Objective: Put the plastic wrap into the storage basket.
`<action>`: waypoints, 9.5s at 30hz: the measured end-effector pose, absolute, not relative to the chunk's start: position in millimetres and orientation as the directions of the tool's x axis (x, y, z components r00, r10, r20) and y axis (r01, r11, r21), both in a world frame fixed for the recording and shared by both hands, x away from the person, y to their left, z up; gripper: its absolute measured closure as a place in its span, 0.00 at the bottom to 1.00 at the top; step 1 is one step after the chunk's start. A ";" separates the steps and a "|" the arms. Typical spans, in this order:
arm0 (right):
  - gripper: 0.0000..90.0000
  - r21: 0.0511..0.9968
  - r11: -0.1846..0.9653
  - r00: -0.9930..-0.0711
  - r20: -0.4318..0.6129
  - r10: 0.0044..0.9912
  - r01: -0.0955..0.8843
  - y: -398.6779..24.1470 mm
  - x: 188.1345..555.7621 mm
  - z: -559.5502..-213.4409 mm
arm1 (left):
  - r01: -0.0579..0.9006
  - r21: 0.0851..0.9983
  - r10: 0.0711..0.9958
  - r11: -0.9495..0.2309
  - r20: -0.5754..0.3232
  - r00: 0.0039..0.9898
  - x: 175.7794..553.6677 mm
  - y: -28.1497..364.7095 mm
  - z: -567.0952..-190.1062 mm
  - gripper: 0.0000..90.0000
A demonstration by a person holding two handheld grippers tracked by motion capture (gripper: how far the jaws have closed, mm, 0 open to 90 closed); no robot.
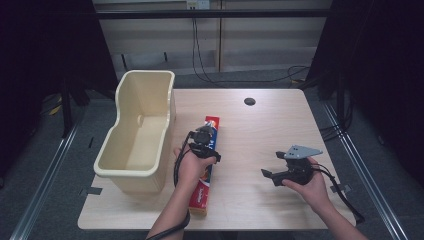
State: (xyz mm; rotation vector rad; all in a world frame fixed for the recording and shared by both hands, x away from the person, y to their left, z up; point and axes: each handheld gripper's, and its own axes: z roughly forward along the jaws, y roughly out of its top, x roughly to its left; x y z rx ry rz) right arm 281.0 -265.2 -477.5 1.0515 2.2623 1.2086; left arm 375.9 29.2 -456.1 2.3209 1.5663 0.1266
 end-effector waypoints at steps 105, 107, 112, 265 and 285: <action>0.02 0.831 0.365 -0.692 0.032 0.721 0.419 -268.1 281.4 -476.0 | 0.955 0.168 0.931 -0.244 -0.235 0.279 404.9 96.6 -279.9 0.45; 0.01 0.831 0.365 -0.691 0.032 0.723 0.420 -268.1 281.6 -476.0 | 0.955 0.170 0.931 -0.243 -0.234 0.279 404.5 98.1 -278.3 0.45; 0.02 0.830 0.366 -0.693 0.034 0.720 0.421 -268.2 281.5 -475.9 | 0.956 0.169 0.931 -0.238 -0.241 0.275 404.9 102.5 -273.1 0.45; 0.02 0.824 0.374 -0.692 0.030 0.721 0.425 -268.0 280.4 -476.0 | 0.991 0.104 0.978 -0.083 -0.180 0.101 399.8 200.6 -314.3 0.45; 0.02 0.822 0.379 -0.695 0.028 0.718 0.425 -267.7 280.7 -476.9 | 0.993 0.080 0.981 -0.086 -0.169 0.098 404.2 194.9 -328.8 0.44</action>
